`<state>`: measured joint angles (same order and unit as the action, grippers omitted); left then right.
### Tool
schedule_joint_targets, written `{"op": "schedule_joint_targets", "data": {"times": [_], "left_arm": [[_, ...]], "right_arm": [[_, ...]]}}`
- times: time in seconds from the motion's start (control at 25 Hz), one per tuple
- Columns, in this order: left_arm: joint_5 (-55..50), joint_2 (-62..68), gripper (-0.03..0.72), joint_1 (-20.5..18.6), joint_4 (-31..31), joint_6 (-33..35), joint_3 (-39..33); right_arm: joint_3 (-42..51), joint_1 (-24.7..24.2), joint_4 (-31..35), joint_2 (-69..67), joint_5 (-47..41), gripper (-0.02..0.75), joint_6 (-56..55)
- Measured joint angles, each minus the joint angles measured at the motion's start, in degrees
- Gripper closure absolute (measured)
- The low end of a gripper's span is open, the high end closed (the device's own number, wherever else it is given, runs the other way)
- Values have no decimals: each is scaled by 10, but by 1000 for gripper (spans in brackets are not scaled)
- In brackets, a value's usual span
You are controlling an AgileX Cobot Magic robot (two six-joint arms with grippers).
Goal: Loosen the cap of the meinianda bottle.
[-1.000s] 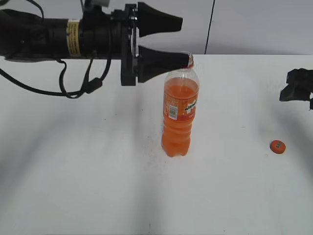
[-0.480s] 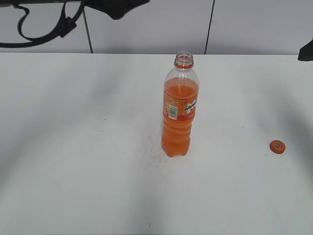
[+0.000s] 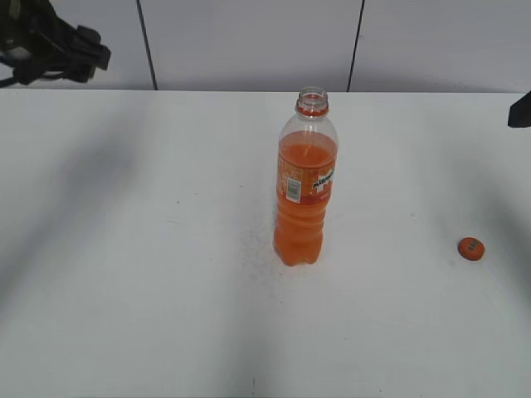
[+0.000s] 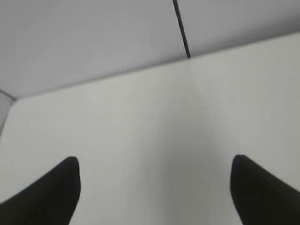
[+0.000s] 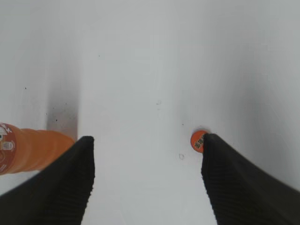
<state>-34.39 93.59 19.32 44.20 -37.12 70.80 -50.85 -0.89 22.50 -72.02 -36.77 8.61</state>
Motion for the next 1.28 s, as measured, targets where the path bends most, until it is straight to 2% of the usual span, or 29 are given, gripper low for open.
{"op": "schedule_joint_targets", "data": {"times": [0.08,0.16,0.28,0.4,0.52,0.64,0.8,0.92,1.28], "left_arm": [[-47,0,97,0,-133,93,10],[-88,0,97,-3,-212,138,26],[-148,-1,101,-29,-271,163,45],[-236,-1,101,-75,-309,197,53],[-317,-1,101,-117,-334,231,55],[-348,-2,105,-137,-339,248,55],[-349,-39,120,-138,-368,266,34],[-349,-94,127,-138,-370,270,-13],[-356,-335,137,-138,-363,271,-161]], "right_arm": [[-1,0,0,0,-18,206,0],[-1,0,0,0,-34,206,0],[-2,0,-5,0,-63,206,0],[-2,0,-23,0,-98,206,1],[-5,0,-34,0,-129,206,1],[-5,0,-37,0,-168,206,1],[-11,0,-66,3,-262,206,1],[-24,0,-98,20,-316,206,1],[-1,0,-127,163,-326,220,-17]]}}
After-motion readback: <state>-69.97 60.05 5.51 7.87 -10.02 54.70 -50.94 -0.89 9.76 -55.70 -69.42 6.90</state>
